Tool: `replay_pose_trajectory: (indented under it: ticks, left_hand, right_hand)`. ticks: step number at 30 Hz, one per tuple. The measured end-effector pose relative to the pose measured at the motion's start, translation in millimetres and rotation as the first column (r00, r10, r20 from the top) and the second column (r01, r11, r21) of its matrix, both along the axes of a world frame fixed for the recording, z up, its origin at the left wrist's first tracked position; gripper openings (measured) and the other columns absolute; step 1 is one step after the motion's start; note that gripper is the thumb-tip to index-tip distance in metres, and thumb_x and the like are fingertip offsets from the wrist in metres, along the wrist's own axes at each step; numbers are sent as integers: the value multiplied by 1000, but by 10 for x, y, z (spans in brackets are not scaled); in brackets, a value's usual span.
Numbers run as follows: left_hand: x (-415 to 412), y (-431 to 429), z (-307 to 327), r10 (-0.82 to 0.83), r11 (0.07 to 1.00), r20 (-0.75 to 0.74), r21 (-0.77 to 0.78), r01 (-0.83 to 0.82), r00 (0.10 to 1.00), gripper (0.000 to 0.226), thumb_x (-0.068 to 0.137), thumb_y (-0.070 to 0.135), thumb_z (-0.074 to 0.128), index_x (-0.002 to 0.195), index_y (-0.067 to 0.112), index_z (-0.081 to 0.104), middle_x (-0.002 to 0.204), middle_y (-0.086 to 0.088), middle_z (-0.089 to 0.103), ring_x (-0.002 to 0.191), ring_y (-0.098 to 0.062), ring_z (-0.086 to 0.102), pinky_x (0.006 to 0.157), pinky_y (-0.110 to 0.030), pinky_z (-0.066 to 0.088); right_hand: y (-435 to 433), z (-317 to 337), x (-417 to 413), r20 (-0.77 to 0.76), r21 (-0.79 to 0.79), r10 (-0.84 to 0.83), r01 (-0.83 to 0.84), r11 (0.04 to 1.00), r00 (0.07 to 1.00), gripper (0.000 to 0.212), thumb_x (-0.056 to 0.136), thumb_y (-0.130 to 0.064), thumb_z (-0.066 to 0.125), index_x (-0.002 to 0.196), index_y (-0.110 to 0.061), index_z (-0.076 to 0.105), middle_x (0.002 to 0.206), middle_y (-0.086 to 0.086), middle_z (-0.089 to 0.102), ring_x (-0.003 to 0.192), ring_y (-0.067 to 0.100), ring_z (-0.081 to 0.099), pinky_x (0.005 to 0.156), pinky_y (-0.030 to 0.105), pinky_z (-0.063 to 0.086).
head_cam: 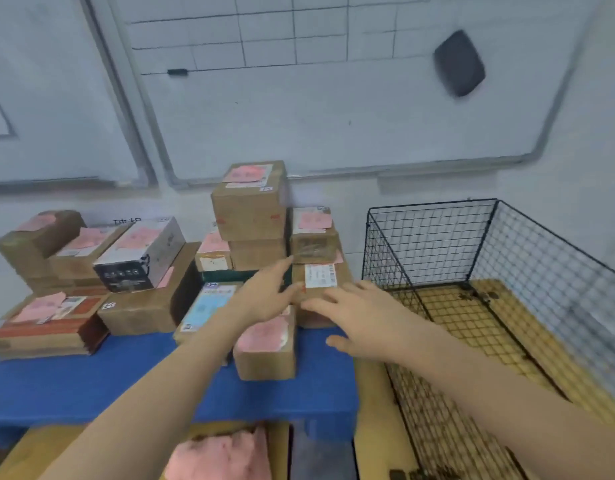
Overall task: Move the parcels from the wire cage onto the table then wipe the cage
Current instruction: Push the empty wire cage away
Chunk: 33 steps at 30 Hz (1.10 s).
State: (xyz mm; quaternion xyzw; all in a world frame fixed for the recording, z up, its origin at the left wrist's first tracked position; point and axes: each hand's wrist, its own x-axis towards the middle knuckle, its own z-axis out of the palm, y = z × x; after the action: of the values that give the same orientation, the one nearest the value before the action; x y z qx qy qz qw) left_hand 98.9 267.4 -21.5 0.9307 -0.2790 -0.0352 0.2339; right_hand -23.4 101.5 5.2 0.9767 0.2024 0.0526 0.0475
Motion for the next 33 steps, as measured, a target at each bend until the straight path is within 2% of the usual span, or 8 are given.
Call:
replay_pose_trajectory:
  ticks: [5, 9, 14, 20, 24, 28, 31, 33]
  left_hand:
    - [-120, -1207, 194, -125, 988, -24, -100, 122, 992, 62, 97, 41, 45, 149, 16, 24, 150, -7, 37, 134, -21, 39, 111, -34, 31]
    - [-234, -2079, 215, -124, 992, -33, -41, 123, 992, 66, 97, 47, 41, 151, 16, 17, 157, -7, 21, 142, -24, 25, 115, -38, 23]
    - [-127, -2815, 64, 108, 988, -112, 125, -94, 988, 81, 92, 51, 47, 152, 17, 5, 159, -14, 2, 143, -35, 17, 115, -49, 23]
    - [-97, -3053, -24, 376, 913, 17, 167, -373, 927, 76, 89, 42, 55, 148, 13, 18, 158, -15, -8, 144, -37, 4, 111, -49, 25]
    - [-68, -3099, -50, 449, 872, 11, 212, -441, 893, 73, 90, 38, 56, 147, 13, 19, 154, -23, 5, 141, -40, 12, 111, -48, 25]
    - [-41, -3105, -86, 473, 843, 78, 251, -477, 878, 63, 90, 34, 53, 141, 10, 26, 140, -24, 35, 130, -38, 32, 107, -44, 31]
    - [-9, -3040, -132, 496, 828, 93, 251, -502, 864, 51, 92, 24, 50, 136, 6, 33, 135, -24, 42, 129, -38, 35, 105, -44, 34]
    - [1, -3017, -153, 506, 832, 64, 228, -506, 860, 46, 93, 19, 49, 134, 3, 34, 134, -25, 41, 128, -38, 35, 102, -44, 37]
  right_hand:
    - [-1196, 277, -238, 60, 16, -240, 240, 971, 969, 55, 93, -40, 51, 144, -34, 29, 139, -4, 46, 125, 16, 46, 107, 38, 36]
    - [-2084, 314, -279, 65, -21, -368, 370, 929, 927, 58, 94, -41, 52, 146, -34, 28, 142, -4, 45, 126, 14, 46, 108, 39, 37]
    - [-3102, 164, -206, 36, -61, -479, 480, 875, 877, 61, 93, -37, 52, 148, -31, 25, 144, 2, 41, 132, 20, 40, 110, 41, 34]
    - [-4033, -145, 32, 19, -133, -591, 588, 798, 806, 70, 90, -32, 56, 149, -34, 19, 155, 9, 22, 144, 29, 14, 116, 48, 20]
    - [-4245, -380, 139, -40, -118, -628, 620, 775, 777, 71, 90, -22, 58, 148, -33, 20, 157, 12, 12, 143, 38, 10, 111, 49, 27]
    - [-4294, -498, 193, -114, 13, -661, 667, 745, 742, 81, 82, 2, 57, 147, -31, 22, 152, 19, 7, 117, 33, 45, 78, 33, 53]
    - [-4306, -494, 227, -117, 41, -668, 676, 736, 735, 78, 81, 10, 50, 147, -22, 24, 138, 21, 26, 72, 19, 50, 56, 27, 44]
    - [-4306, -491, 234, -105, 52, -676, 683, 729, 729, 74, 82, 10, 49, 146, -17, 24, 134, 20, 30, 70, 20, 48, 59, 29, 41]
